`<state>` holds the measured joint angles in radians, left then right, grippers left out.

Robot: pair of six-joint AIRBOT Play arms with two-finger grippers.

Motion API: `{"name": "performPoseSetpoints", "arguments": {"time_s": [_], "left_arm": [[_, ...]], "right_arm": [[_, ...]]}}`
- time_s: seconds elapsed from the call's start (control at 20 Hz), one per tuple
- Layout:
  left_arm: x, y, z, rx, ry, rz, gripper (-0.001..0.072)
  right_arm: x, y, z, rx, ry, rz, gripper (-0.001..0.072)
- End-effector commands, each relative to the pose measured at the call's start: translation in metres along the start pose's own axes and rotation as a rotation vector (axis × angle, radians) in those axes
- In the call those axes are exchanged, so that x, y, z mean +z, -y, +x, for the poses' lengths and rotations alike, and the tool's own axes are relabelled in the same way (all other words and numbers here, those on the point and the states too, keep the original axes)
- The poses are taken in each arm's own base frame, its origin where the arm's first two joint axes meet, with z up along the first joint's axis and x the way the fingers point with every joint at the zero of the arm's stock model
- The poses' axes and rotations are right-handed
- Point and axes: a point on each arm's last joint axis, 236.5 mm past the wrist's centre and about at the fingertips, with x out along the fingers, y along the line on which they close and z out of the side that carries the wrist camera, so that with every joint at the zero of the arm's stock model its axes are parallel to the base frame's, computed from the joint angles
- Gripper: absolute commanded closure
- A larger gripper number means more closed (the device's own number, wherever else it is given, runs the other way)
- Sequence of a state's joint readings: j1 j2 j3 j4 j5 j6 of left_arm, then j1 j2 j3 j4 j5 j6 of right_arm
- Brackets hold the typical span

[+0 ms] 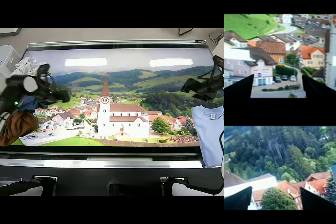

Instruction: Fold the clothes and pants, and hang the long-sleeved shirts on hangers.

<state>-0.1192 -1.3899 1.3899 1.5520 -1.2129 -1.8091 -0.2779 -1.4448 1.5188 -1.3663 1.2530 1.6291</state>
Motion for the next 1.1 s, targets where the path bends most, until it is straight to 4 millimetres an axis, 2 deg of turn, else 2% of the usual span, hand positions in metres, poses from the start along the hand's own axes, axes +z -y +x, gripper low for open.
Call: {"name": "performPoseSetpoints", "arguments": {"time_s": [0.0, 0.1, 0.15, 0.3, 0.45, 0.55, 0.7, 0.85, 0.9, 0.95, 1.0, 1.05], "left_arm": [[-0.001, -0.138, -0.051, 0.289, -0.070, -0.174, -0.0013], [-0.021, -0.206, -0.067, 0.321, -0.112, -0.376, -0.0013], [-0.034, -0.229, -0.067, 0.308, -0.129, -0.464, -0.0013], [-0.054, -0.269, -0.042, 0.263, -0.113, -0.565, -0.0013], [-0.066, -0.298, -0.013, 0.280, -0.062, -0.578, -0.0013], [-0.079, -0.306, 0.009, 0.268, -0.075, -0.591, -0.0013], [-0.087, -0.287, 0.048, 0.139, -0.122, -0.554, -0.0013], [-0.096, -0.276, 0.067, 0.086, -0.177, -0.574, -0.0007], [-0.099, -0.274, 0.067, 0.078, -0.196, -0.577, 0.0031], [-0.103, -0.270, 0.064, 0.068, -0.213, -0.581, 0.0405], [-0.102, -0.266, 0.058, 0.052, -0.217, -0.564, 0.0672], [-0.092, -0.262, 0.045, 0.034, -0.184, -0.539, 0.0685]], "right_arm": [[-0.010, 0.002, 0.003, -0.005, -0.045, -0.059, 0.0012], [-0.021, 0.001, 0.007, 0.002, -0.086, -0.054, 0.0032], [-0.029, 0.000, 0.011, 0.015, -0.114, -0.046, 0.0041], [-0.062, -0.004, 0.019, 0.043, -0.234, -0.027, 0.0041], [-0.091, -0.009, 0.013, 0.068, -0.355, -0.018, 0.0040], [-0.103, -0.016, 0.008, 0.101, -0.410, -0.011, 0.0040], [-0.111, -0.030, 0.002, 0.150, -0.451, 0.036, 0.0040], [-0.115, -0.048, -0.004, 0.218, -0.480, 0.077, 0.0040], [-0.116, -0.052, -0.005, 0.235, -0.486, 0.079, 0.0040], [-0.117, -0.056, -0.007, 0.253, -0.493, 0.081, 0.0040], [-0.119, -0.058, -0.009, 0.264, -0.503, 0.081, 0.0040], [-0.120, -0.059, -0.010, 0.268, -0.512, 0.080, 0.0040]]}}
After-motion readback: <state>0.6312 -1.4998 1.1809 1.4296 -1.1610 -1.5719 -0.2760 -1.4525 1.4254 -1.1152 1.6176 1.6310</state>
